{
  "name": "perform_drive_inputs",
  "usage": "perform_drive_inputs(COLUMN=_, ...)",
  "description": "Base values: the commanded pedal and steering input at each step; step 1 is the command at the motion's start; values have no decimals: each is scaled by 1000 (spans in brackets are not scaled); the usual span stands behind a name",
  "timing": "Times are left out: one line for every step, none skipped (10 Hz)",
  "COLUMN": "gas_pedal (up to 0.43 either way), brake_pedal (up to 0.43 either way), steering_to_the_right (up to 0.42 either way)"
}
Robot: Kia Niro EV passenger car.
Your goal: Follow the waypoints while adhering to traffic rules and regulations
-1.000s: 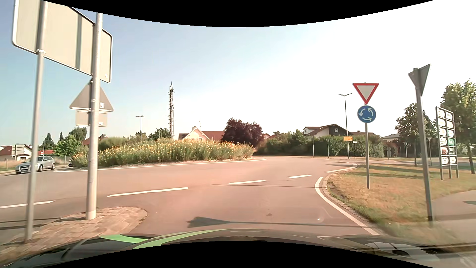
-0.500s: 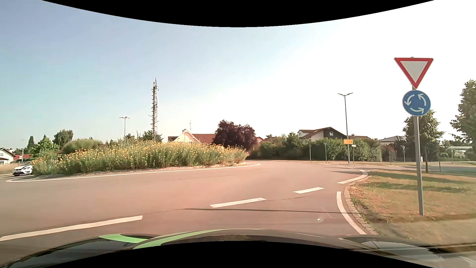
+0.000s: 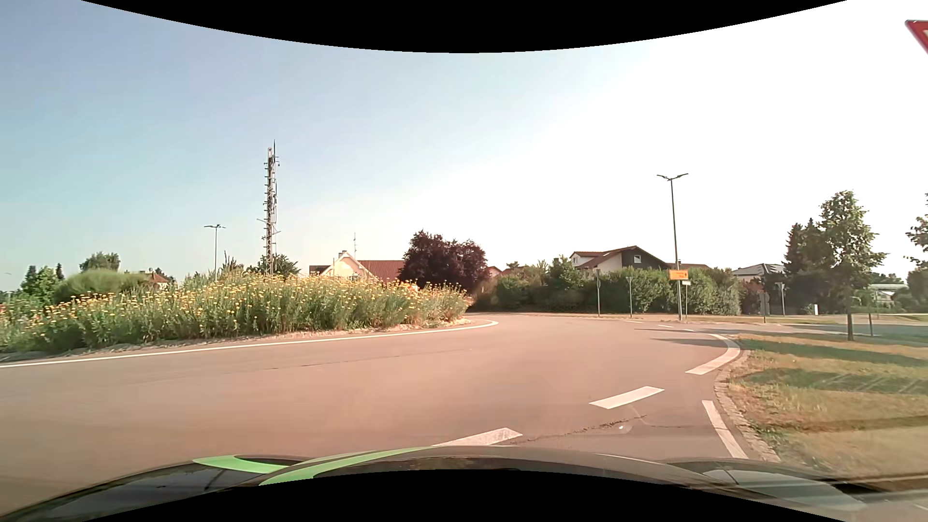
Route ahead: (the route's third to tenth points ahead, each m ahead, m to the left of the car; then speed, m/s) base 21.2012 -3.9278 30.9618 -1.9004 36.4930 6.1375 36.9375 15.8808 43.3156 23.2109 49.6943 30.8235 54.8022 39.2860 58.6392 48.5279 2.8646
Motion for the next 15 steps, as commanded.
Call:
perform_drive_inputs(gas_pedal=0, brake_pedal=0, steering_to_the_right=69)
perform_drive_inputs(gas_pedal=0, brake_pedal=0, steering_to_the_right=71)
perform_drive_inputs(gas_pedal=87, brake_pedal=0, steering_to_the_right=73)
perform_drive_inputs(gas_pedal=441, brake_pedal=0, steering_to_the_right=77)
perform_drive_inputs(gas_pedal=469, brake_pedal=0, steering_to_the_right=79)
perform_drive_inputs(gas_pedal=531, brake_pedal=0, steering_to_the_right=80)
perform_drive_inputs(gas_pedal=531, brake_pedal=0, steering_to_the_right=83)
perform_drive_inputs(gas_pedal=531, brake_pedal=0, steering_to_the_right=87)
perform_drive_inputs(gas_pedal=531, brake_pedal=0, steering_to_the_right=91)
perform_drive_inputs(gas_pedal=531, brake_pedal=0, steering_to_the_right=100)
perform_drive_inputs(gas_pedal=531, brake_pedal=0, steering_to_the_right=113)
perform_drive_inputs(gas_pedal=531, brake_pedal=0, steering_to_the_right=126)
perform_drive_inputs(gas_pedal=520, brake_pedal=0, steering_to_the_right=134)
perform_drive_inputs(gas_pedal=409, brake_pedal=0, steering_to_the_right=142)
perform_drive_inputs(gas_pedal=409, brake_pedal=0, steering_to_the_right=151)
